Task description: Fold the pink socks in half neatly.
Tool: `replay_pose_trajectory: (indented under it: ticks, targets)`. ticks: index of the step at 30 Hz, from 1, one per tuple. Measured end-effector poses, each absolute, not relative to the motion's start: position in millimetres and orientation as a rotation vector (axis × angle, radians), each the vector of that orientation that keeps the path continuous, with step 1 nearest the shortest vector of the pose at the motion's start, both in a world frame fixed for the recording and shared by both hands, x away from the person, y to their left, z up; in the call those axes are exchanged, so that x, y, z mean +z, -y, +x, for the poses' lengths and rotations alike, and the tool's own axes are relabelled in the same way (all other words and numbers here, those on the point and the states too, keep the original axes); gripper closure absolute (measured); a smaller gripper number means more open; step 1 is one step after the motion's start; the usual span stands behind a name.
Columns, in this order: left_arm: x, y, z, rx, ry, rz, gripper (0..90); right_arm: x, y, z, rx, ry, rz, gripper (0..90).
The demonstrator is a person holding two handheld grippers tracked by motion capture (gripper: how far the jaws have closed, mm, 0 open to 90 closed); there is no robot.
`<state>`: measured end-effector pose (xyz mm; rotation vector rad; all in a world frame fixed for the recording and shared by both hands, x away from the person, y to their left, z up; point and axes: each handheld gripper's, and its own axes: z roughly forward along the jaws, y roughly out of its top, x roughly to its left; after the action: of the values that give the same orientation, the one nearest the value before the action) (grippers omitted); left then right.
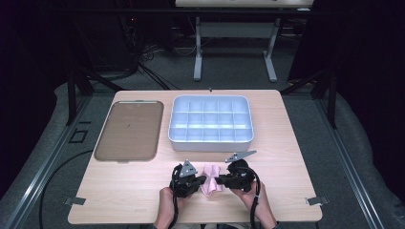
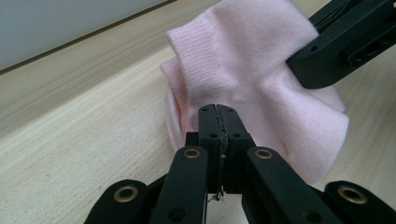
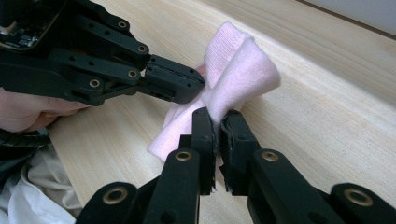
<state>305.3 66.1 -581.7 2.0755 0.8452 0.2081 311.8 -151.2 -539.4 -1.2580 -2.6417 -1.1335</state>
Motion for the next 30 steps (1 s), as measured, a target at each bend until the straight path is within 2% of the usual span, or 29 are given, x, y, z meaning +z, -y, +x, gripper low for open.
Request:
replay_pose_trajectory:
  ticks: [24, 30]
  targets:
    - [-584.3, -68.5, 309.0, 0.147, -0.838, 2.067, 89.1, -542.0, 126.6, 315.6, -1.104, 2.691, -1.21, 84.0]
    - [-582.6, -79.1, 307.0, 0.104, -0.829, 2.03, 85.7, -544.1, 126.2, 316.5, -1.096, 2.707, -1.217, 84.0]
